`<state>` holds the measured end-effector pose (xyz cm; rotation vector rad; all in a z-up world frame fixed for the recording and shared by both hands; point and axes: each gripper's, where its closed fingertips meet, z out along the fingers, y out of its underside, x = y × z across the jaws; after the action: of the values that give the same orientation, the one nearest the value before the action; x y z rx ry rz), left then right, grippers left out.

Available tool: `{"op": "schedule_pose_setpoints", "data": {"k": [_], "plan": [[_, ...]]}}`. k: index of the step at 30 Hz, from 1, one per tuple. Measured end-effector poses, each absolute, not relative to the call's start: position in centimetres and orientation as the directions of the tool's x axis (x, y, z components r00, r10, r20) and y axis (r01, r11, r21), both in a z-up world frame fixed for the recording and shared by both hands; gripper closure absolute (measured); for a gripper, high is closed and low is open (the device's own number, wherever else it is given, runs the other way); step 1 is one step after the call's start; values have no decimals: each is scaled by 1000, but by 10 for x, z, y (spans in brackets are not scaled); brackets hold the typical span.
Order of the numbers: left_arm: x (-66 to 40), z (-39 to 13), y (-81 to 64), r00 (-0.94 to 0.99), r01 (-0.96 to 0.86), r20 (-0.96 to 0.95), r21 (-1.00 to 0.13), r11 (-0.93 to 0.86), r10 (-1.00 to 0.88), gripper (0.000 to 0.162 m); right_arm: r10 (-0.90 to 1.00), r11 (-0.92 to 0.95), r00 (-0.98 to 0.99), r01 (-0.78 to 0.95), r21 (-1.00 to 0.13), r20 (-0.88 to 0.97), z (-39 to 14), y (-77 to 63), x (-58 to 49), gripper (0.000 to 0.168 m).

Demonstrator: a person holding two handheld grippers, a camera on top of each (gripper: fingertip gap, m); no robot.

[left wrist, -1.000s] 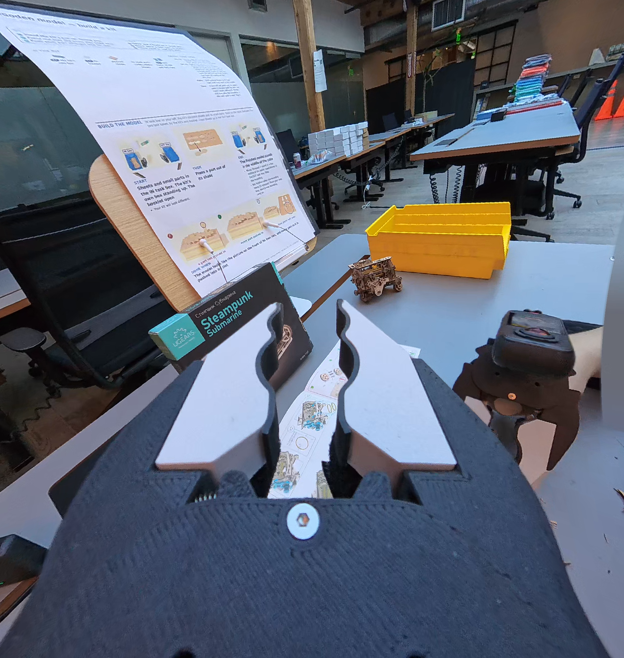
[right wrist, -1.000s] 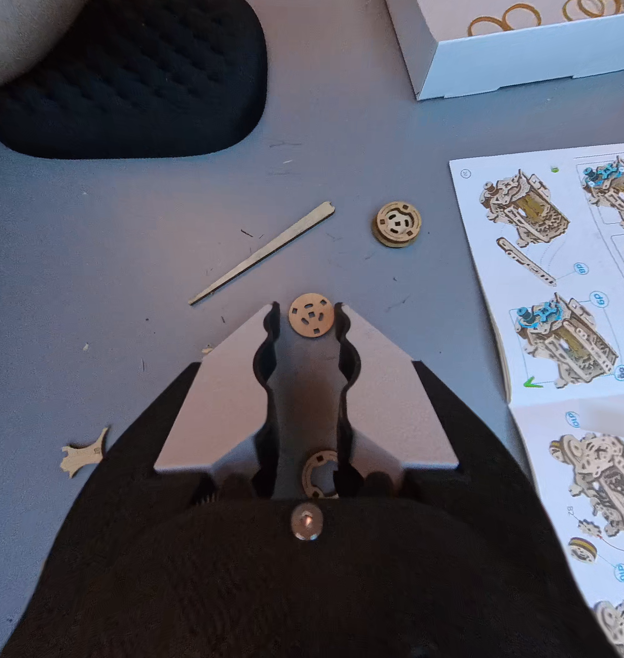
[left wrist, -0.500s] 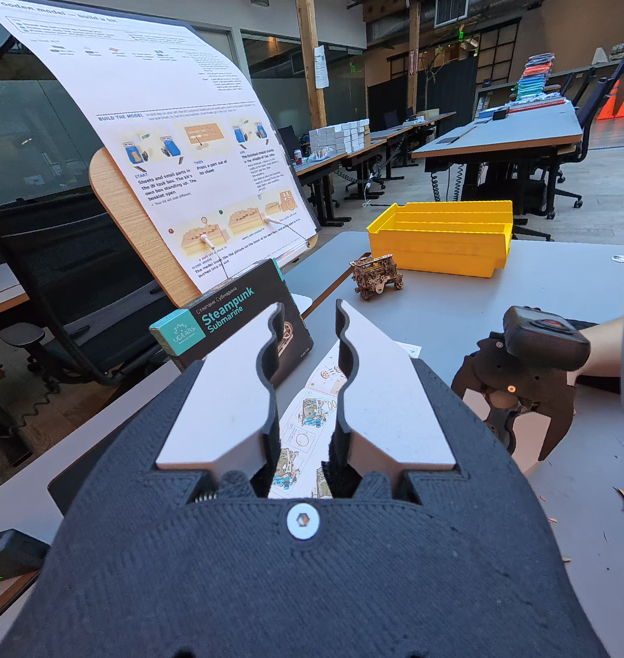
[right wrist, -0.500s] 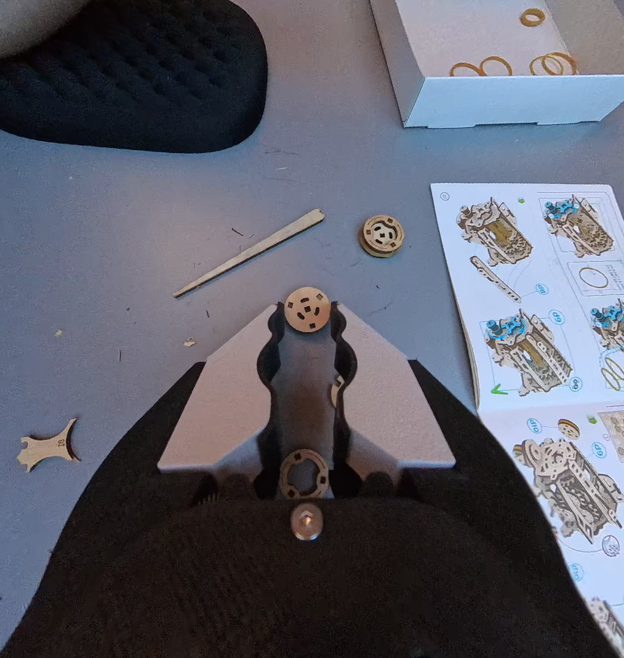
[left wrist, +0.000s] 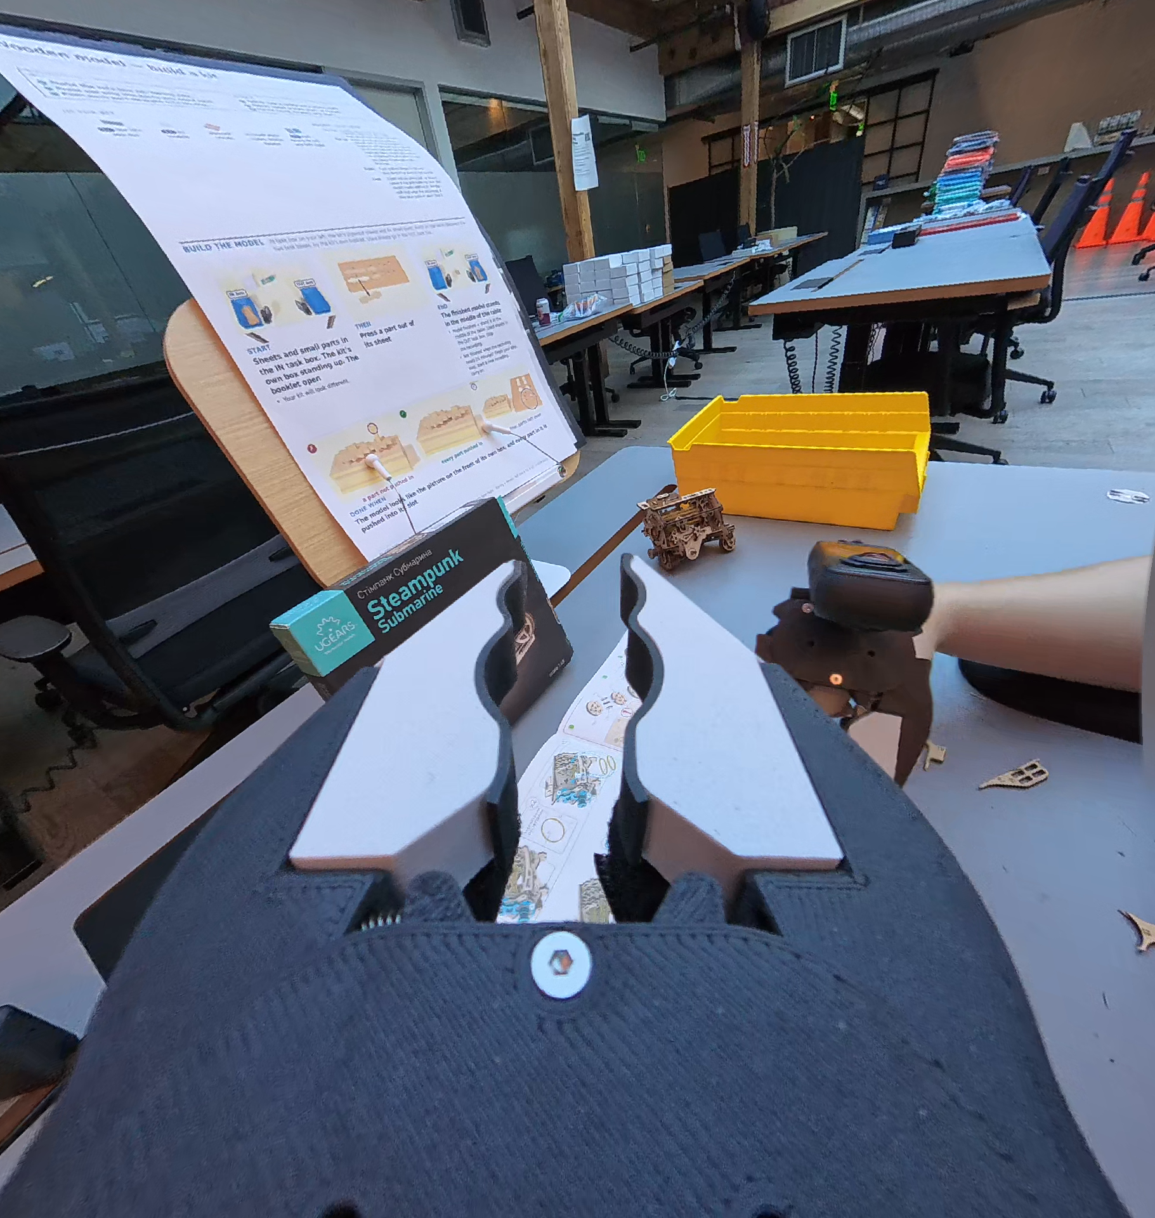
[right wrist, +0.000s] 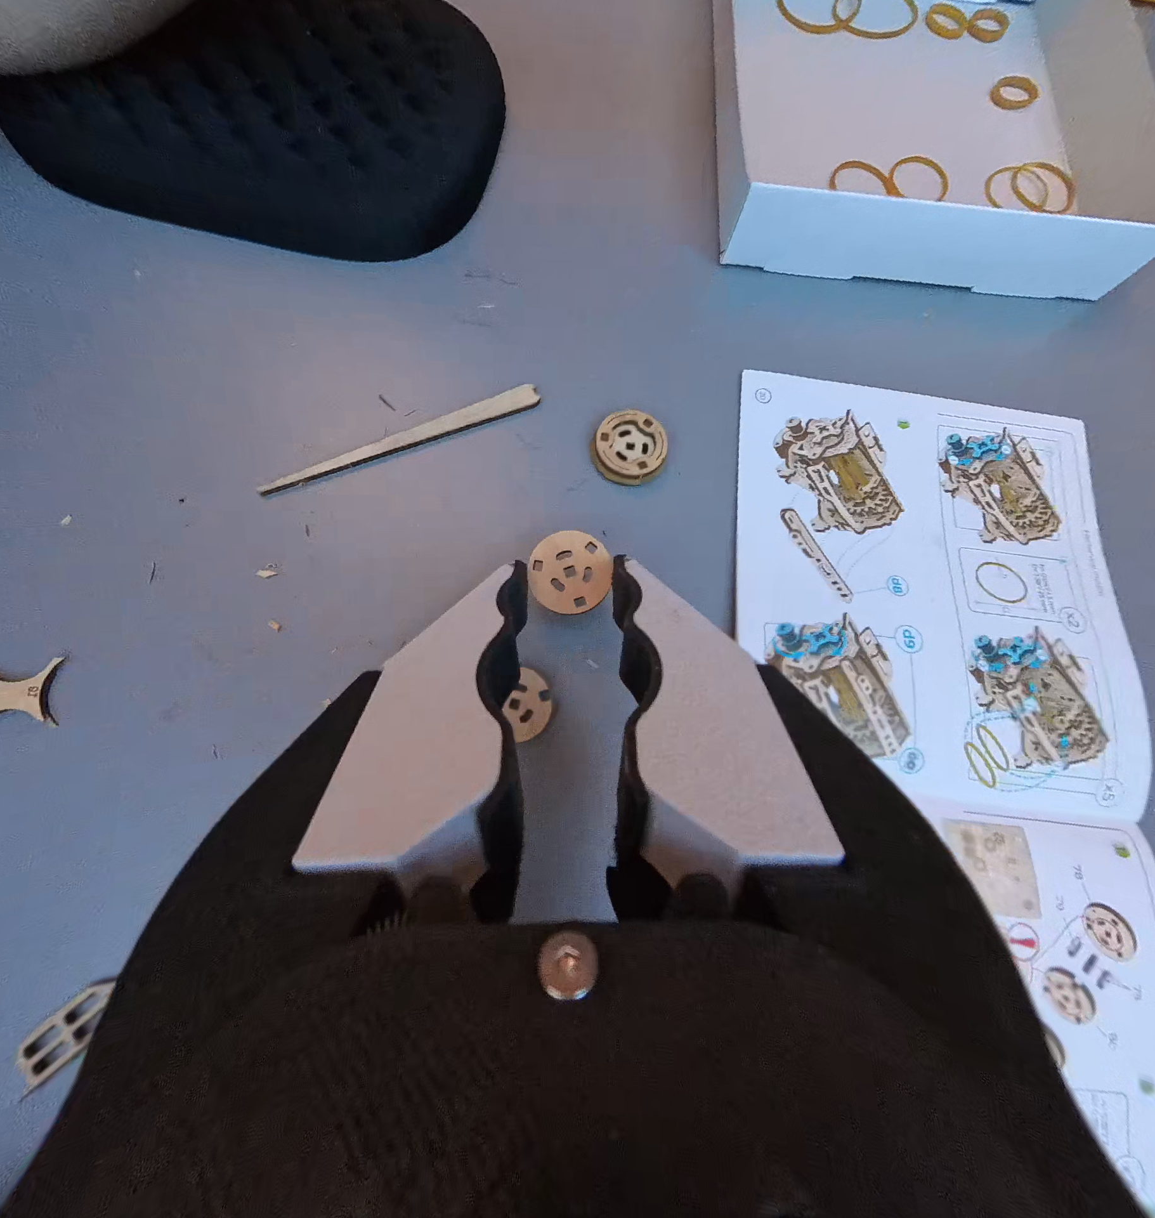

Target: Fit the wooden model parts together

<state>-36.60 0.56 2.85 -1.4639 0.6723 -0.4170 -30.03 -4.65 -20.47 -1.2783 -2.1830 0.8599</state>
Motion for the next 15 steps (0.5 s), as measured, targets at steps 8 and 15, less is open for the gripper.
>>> {"op": "schedule_pose_setpoints", "data": {"k": [8,15], "plan": [[-370,29,7,755,-126,-149,-989,83,-639,136,868,389,-495,619,-682,45,-208,-22,-306,143],[-366,22,11,750,-137,-145,-989,63,-645,135,834,390,-551,598,-700,-6,-211,-30,-303,143]]}}
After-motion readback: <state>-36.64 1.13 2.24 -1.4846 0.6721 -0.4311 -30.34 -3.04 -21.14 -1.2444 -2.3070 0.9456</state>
